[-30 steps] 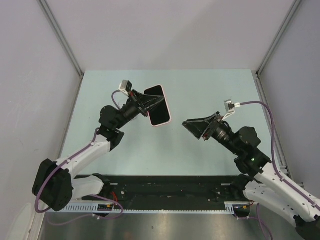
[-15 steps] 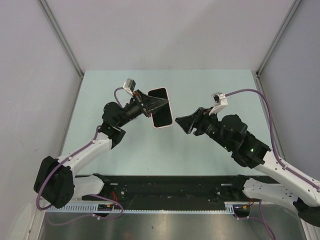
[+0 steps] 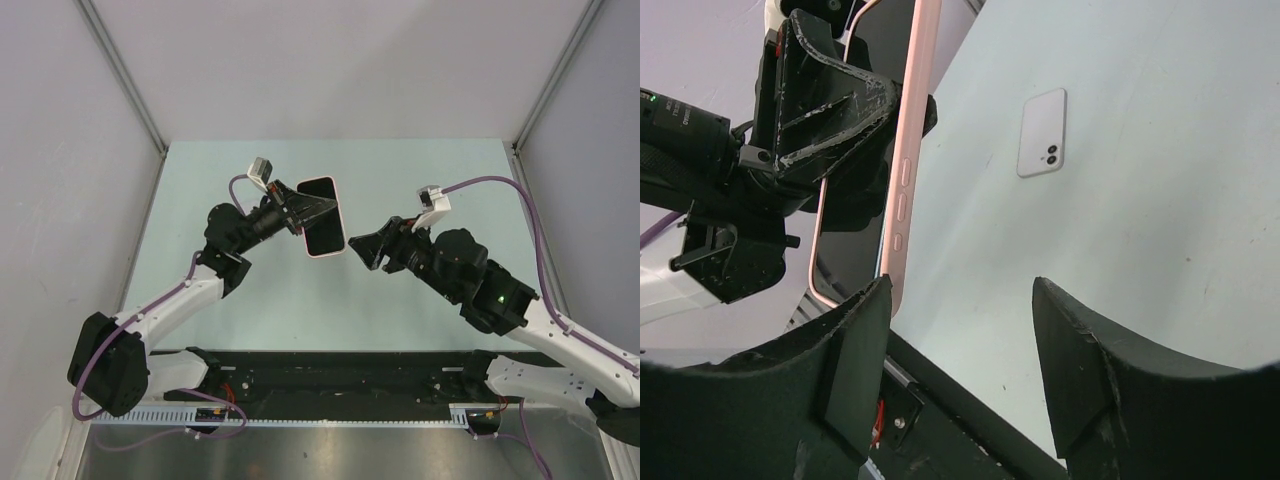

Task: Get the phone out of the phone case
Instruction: Remove the phone case from the phone.

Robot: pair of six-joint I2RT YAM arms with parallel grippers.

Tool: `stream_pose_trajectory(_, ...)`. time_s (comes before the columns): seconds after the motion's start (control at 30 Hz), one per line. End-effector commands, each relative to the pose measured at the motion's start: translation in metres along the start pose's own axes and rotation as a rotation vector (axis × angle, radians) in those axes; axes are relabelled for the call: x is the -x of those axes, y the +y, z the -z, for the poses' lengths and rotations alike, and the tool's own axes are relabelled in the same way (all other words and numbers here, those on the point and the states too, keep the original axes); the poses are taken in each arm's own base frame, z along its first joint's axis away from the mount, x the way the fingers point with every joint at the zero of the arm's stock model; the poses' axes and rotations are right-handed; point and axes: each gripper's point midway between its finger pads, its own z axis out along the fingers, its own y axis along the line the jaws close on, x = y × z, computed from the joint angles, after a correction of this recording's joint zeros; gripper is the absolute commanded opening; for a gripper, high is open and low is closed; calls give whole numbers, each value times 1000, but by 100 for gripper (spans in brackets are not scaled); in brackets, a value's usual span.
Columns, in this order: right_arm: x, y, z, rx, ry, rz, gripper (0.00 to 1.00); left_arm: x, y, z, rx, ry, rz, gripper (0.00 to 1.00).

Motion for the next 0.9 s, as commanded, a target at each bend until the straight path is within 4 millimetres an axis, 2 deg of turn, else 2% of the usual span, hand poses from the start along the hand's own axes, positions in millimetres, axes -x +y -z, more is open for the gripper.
stream_pose_trajectory(0.0, 19, 13, 4, 22, -46, 14, 62, 6, -48, -2, -128, -16, -93, 0)
stream_pose_trajectory(0.87, 16, 14, 3, 21, -42, 30, 61, 7, -46, -2, -125, -23, -86, 0)
